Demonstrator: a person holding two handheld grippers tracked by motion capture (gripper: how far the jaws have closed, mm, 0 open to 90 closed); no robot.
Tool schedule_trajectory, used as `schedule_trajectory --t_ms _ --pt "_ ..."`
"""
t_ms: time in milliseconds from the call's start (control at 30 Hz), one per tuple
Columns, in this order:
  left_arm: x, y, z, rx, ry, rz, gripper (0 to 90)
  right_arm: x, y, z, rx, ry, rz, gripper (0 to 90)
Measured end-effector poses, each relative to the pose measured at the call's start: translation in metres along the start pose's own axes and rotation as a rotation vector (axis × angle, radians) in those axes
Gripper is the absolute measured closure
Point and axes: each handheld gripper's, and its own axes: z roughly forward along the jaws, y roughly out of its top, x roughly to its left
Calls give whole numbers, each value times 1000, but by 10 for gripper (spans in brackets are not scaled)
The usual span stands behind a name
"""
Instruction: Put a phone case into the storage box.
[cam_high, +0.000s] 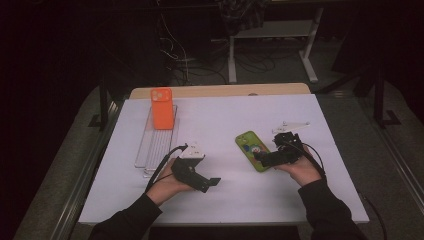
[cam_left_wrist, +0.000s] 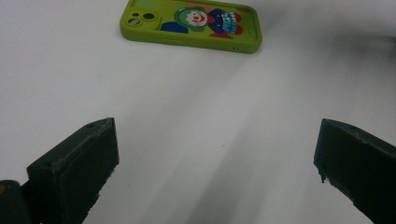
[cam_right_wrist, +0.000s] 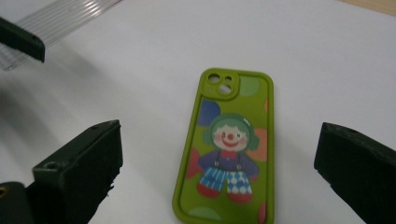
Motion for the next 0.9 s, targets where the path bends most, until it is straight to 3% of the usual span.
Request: schedule_trajectory --t_ms 567,900 --pt "0 0 -1 -8 3 6 0 -4 35 24 -40 -19 10 1" --pt "-1 1 -2 -15 0 19 0 -5 37 30 -35 -42 8 2"
